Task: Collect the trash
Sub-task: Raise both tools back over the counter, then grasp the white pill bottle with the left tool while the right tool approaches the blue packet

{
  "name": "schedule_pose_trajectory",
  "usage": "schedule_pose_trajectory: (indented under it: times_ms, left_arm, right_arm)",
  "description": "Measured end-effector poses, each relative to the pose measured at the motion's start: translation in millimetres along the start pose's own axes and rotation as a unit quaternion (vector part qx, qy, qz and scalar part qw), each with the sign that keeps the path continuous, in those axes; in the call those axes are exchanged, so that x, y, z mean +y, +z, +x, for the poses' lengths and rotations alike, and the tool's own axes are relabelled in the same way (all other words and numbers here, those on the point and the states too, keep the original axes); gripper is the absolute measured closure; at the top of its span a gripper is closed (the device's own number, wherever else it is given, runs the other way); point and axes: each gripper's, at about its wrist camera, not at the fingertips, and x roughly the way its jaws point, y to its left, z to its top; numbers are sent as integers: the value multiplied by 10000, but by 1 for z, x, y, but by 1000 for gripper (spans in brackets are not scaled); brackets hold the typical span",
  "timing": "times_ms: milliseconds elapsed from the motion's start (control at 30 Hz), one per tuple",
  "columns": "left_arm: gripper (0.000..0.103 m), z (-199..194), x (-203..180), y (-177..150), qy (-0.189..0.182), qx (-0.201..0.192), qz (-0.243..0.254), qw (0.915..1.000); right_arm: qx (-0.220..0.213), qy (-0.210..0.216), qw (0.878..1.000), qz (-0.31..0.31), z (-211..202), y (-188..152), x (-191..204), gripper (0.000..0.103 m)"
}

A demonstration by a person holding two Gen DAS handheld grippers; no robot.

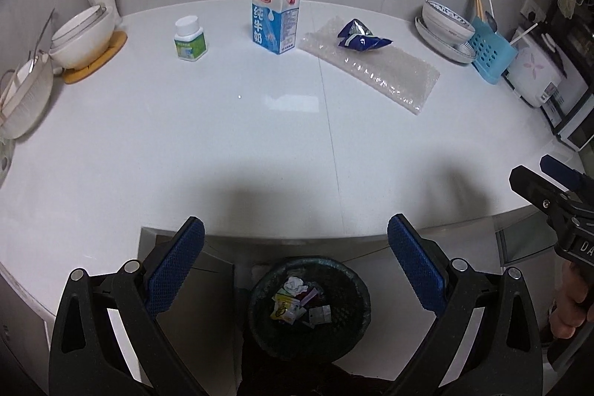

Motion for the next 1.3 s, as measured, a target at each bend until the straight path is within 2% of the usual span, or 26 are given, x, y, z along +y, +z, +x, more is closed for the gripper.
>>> schedule_pose_trajectory:
  times_ms: [467, 833, 1167, 1300]
  left_arm:
    - [6, -6, 6, 58, -85, -250, 128, 9996]
    - [6, 5, 22, 100, -123, -364, 219, 9990]
    - [6, 46, 50, 137, 20, -251, 111, 9996]
    - [6, 67, 73, 152, 128, -198, -82, 9997]
  right_arm:
    - [-286, -139, 9995, 84, -3, 52, 2, 8]
    - [-338, -221, 9991, 99, 13, 91, 11, 8]
    - [-67, -279, 9994, 171, 50, 117, 6, 8]
    - [52, -294, 9995, 104, 73, 130, 8, 8]
